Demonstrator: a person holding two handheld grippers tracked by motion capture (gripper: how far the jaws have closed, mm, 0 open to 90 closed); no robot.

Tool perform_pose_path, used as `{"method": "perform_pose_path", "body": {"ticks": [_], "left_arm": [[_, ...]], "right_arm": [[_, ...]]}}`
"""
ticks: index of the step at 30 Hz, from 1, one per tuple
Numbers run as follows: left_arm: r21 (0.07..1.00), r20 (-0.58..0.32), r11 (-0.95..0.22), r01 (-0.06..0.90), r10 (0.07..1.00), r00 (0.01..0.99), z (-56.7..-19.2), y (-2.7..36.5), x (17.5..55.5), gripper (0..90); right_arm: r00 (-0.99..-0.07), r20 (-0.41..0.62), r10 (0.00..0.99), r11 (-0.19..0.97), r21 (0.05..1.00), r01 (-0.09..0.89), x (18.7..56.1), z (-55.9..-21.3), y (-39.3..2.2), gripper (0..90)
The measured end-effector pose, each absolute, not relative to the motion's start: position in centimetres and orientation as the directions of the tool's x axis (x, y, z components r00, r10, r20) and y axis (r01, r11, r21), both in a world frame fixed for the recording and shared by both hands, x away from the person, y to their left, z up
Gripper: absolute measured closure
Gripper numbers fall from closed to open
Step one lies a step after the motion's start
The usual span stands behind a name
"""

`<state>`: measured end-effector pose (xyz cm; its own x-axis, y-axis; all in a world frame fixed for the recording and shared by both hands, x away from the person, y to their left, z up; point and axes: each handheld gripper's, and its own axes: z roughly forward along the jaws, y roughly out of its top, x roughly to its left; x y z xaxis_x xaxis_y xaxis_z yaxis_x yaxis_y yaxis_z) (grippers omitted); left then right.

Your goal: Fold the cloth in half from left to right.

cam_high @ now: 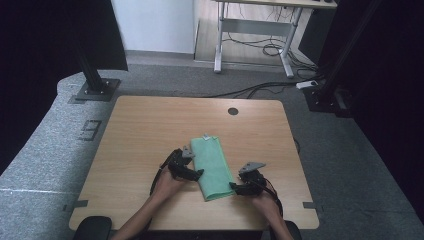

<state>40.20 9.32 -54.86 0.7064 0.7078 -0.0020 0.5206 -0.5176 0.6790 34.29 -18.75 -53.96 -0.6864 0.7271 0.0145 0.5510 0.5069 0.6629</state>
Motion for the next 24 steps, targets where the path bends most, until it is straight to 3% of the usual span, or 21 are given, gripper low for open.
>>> {"method": "perform_pose_path", "body": {"ticks": [24], "left_arm": [[0.671,0.010,-0.479,0.567,0.770,0.638,-54.8,12.8,42.2,1.9]], "right_arm": [[-0.731,0.017,0.682,0.535,0.670,0.515,34.9,-54.2,-14.3,32.6]]}}
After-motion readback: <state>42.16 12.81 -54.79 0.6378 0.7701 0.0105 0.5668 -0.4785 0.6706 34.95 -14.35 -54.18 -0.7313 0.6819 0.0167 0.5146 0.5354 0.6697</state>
